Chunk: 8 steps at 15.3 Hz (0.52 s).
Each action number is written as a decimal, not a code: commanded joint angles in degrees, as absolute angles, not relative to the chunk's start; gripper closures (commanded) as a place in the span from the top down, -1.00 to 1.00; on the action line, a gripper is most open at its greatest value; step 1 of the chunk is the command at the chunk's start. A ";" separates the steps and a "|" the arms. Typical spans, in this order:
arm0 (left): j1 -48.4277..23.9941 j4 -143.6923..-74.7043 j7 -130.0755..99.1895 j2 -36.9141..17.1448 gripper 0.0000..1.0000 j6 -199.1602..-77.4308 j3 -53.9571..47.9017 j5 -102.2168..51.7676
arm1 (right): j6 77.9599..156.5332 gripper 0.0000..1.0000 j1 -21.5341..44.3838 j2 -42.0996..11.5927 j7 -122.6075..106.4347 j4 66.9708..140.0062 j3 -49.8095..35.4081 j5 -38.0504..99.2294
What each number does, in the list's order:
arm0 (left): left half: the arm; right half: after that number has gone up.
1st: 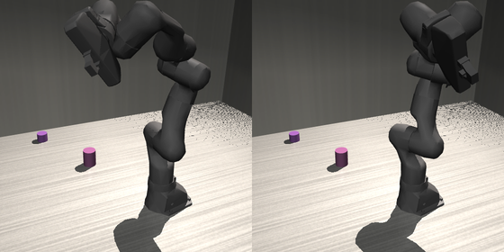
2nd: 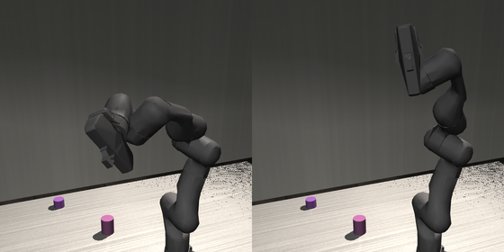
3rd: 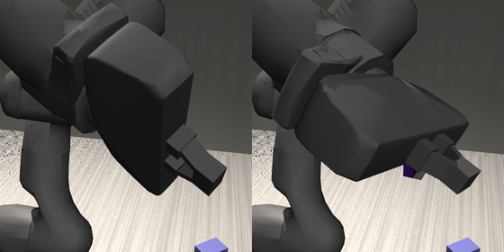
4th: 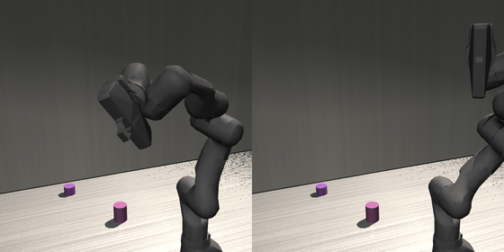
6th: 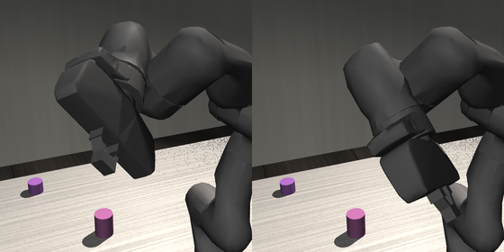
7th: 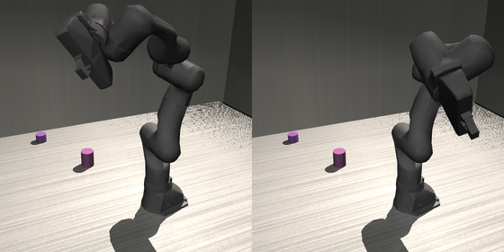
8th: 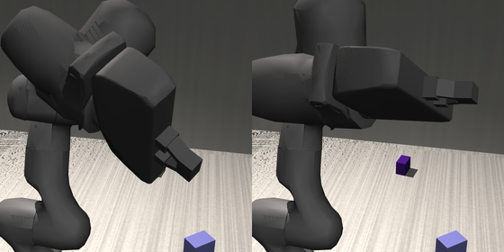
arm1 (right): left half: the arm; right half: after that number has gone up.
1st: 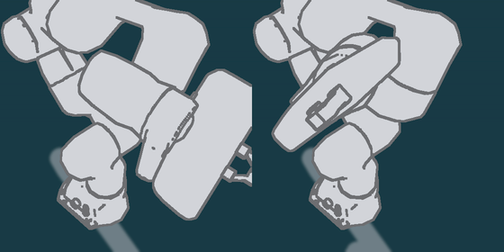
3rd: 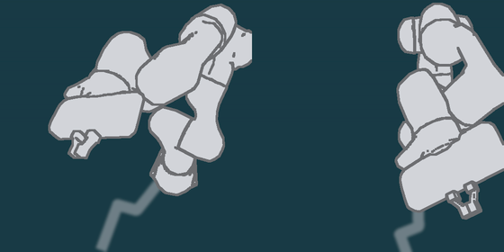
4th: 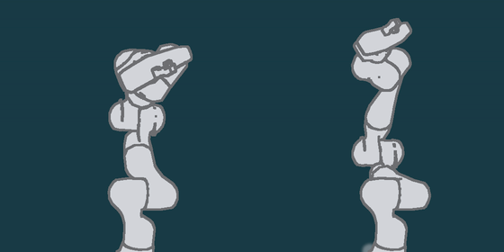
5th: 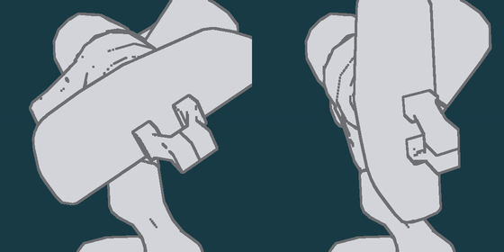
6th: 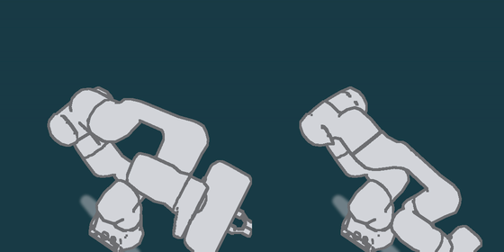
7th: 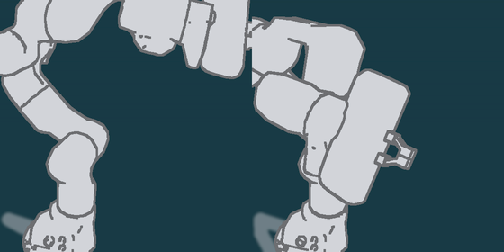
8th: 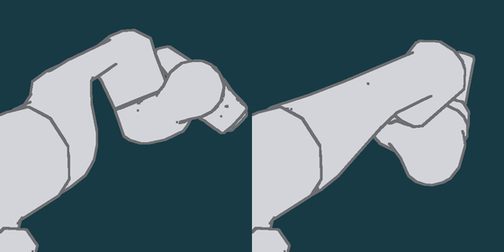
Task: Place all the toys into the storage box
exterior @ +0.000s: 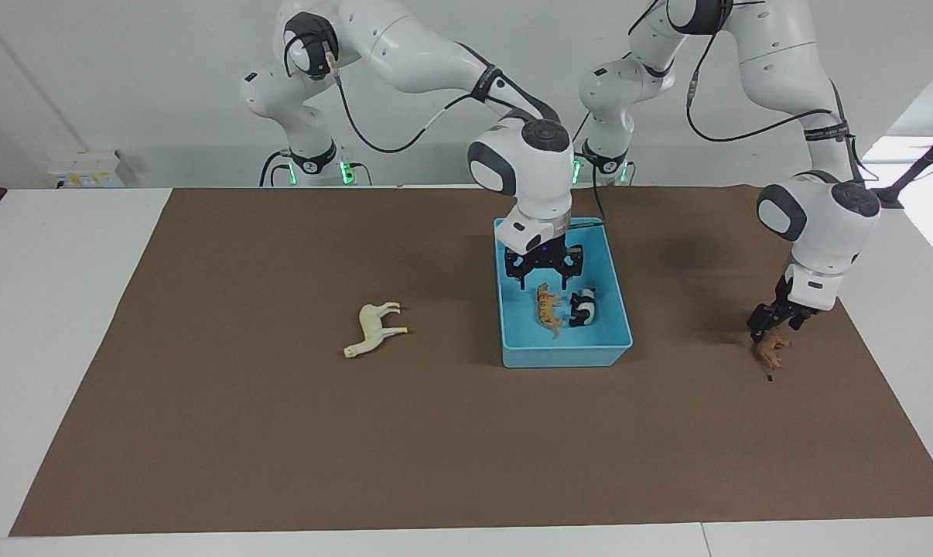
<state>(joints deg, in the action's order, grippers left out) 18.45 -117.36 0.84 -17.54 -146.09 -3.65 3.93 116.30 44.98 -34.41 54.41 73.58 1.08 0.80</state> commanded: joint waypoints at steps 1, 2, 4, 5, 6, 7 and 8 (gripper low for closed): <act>19.24 -119.70 -0.09 -17.58 1.00 -147.66 -3.43 4.31 | 109.97 1.00 41.85 -31.75 56.08 70.49 2.80 0.18; 19.42 -120.14 -0.09 -17.40 1.00 -147.66 -3.51 4.31 | 109.43 1.00 40.18 -30.34 55.47 70.49 3.68 0.09; 19.42 -120.50 -0.26 -17.49 0.73 -147.66 -3.52 4.31 | 108.73 1.00 34.83 -28.31 50.66 71.01 4.31 -0.35; 19.42 -120.50 -0.26 -17.49 0.45 -147.66 -3.43 4.31 | 108.02 1.00 32.19 -28.04 46.19 71.19 4.31 -0.44; 19.42 -120.50 -0.26 -17.49 0.20 -147.57 -3.43 4.31 | 107.84 1.00 29.64 -28.04 41.88 71.28 4.31 -0.44; 19.42 -120.41 -0.26 -17.49 -0.18 -147.48 -3.43 4.31 | 107.84 1.00 27.36 -28.04 38.88 71.63 4.31 -0.35; 19.42 -120.15 -0.26 -17.49 -0.53 -146.96 -3.43 4.31 | 108.19 1.00 25.16 -27.78 35.89 72.85 4.22 -0.18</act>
<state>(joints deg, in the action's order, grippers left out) 19.11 -119.42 0.48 -17.79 -146.37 -3.44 3.92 107.80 28.49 -28.26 40.76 70.52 5.12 0.30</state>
